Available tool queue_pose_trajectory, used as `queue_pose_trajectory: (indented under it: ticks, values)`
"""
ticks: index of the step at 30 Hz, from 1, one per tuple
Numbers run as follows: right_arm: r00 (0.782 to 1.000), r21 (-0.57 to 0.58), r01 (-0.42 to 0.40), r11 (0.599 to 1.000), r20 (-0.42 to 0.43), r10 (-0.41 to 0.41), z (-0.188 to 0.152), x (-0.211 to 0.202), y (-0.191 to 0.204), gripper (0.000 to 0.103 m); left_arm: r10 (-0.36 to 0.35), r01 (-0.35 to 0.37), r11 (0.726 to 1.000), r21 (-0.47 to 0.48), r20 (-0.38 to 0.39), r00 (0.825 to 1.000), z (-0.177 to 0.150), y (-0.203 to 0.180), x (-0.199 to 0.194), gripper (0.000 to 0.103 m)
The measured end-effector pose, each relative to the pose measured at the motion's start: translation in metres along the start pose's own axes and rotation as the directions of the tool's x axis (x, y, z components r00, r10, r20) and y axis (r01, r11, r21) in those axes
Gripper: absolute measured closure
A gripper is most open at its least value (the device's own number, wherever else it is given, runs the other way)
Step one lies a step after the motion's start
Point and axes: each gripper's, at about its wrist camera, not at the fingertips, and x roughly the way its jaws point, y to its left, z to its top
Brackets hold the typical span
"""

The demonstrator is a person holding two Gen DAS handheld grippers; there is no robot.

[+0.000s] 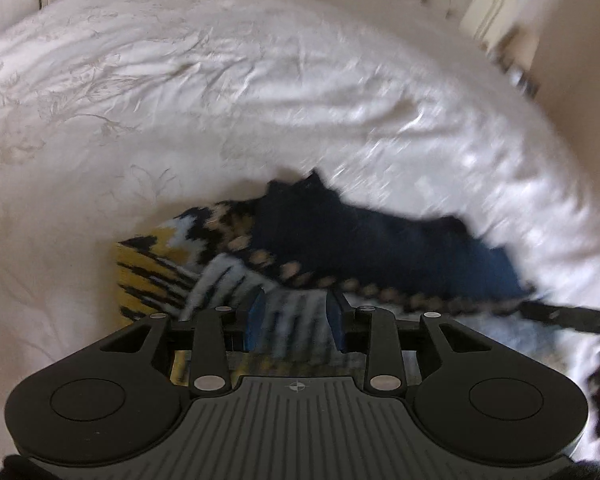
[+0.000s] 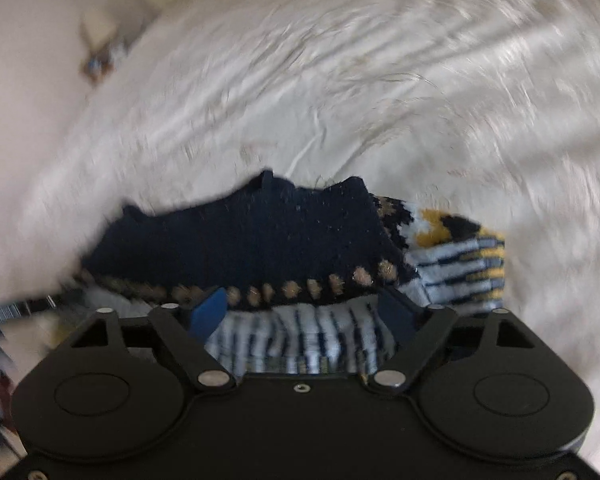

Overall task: Fold small clothes
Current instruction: 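Lower the hem onto the collar and open both tools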

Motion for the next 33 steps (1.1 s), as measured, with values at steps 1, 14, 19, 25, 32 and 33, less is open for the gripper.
queue_pose_trajectory:
  ticks: [1,14,19,25,32,33]
  values:
    - [0.999,-0.056,0.039,0.998,-0.012,-0.039,0.000,0.005,0.004,0.013,0.023,-0.022,0.999,0.028,-0.015,1.000,-0.002,0.001,0.005,0.070]
    - [0.988,-0.043,0.156,0.987,0.010,-0.156,-0.016,-0.011,-0.027,0.001,0.077,-0.078,0.989,0.129,0.015,0.997,-0.012,0.028,-0.029,0.060]
    - [0.992,0.004,0.115,0.993,0.057,-0.115,-0.034,-0.040,-0.014,0.001,0.068,-0.069,0.992,0.109,0.017,0.998,-0.035,0.026,-0.062,0.059]
    - [0.996,-0.060,0.081,0.995,0.024,-0.080,-0.063,-0.049,0.012,0.001,0.080,-0.068,0.979,0.194,-0.052,0.995,-0.071,0.011,-0.063,0.057]
    - [0.972,-0.082,0.214,0.973,-0.083,-0.221,-0.091,-0.037,-0.009,0.001,0.201,-0.149,0.940,0.307,-0.145,0.969,-0.104,0.027,-0.047,0.041]
    - [0.968,-0.062,0.228,0.972,-0.090,-0.233,-0.093,-0.038,-0.016,0.001,0.198,-0.151,0.948,0.281,-0.146,0.969,-0.104,0.031,-0.049,0.041]
